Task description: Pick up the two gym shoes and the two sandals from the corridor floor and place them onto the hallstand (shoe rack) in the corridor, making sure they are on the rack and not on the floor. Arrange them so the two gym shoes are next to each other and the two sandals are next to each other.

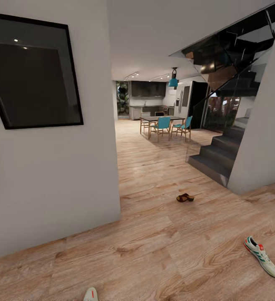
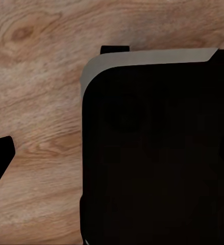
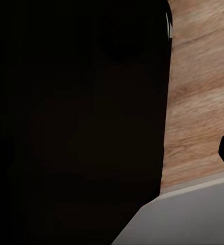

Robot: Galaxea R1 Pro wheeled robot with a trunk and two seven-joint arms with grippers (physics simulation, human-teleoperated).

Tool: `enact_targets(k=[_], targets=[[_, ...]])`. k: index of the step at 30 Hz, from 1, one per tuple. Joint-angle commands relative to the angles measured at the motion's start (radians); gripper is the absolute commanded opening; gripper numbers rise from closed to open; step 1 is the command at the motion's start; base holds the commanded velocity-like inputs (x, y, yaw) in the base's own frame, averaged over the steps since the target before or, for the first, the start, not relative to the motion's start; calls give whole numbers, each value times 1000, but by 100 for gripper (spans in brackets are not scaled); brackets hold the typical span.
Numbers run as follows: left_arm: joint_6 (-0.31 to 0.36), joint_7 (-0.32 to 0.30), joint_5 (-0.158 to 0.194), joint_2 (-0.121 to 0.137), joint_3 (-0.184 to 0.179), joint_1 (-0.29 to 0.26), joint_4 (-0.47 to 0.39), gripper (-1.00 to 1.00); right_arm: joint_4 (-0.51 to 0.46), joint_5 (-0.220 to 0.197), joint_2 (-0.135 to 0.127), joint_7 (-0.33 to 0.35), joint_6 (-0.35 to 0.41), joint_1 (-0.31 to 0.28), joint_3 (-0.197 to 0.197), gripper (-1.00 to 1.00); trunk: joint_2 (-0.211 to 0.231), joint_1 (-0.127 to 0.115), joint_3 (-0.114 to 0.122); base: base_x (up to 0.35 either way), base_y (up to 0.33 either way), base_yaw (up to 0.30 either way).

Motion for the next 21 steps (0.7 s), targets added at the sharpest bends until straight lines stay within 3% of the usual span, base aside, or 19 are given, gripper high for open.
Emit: enact_targets(k=[1, 7, 12, 14, 15, 17, 18, 19, 21], targets=[[0, 1, 0, 0, 0, 0, 0, 100, 0, 0, 0, 1, 0, 0, 0, 100, 0, 0, 0, -60, 61, 0], [0, 1, 0, 0, 1, -10, -18, 100, -3, 1, 0, 2, 0, 0, 0, 100, 0, 0, 0, -27, 27, 0], [11, 0, -1, 0, 0, -75, -137, 100, -46, 1, -2, 2, 0, 0, 1, 100, 0, 0, 0, -5, 5, 0], [48, 0, -1, 0, 1, -119, -204, 100, -77, 1, -3, 3, 0, -1, 1, 100, 0, 0, 0, -2, 2, 0], [73, 0, -1, 0, 1, -136, -225, 100, -91, 2, -4, 2, 0, -1, 1, 100, 0, 0, 0, -1, 1, 0], [222, 0, -1, 0, 1, -214, -305, 100, -202, 4, -5, 1, 5, -1, 1, 100, 0, 0, 0, 0, 0, 0], [395, 0, 0, -1, 1, -315, -401, 100, -428, 6, -5, -2, 40, -1, 0, 100, 0, 0, 0, 0, 0, 0], [420, 0, 0, -1, 1, -333, -419, 100, -475, 7, -5, -2, 57, -1, 0, 100, 0, 0, 0, 0, 0, 0], [476, 0, 1, -1, 2, -386, -466, 100, -658, 9, -2, -4, 188, -1, 0, 100, 0, 0, 0, 0, 0, 0]])
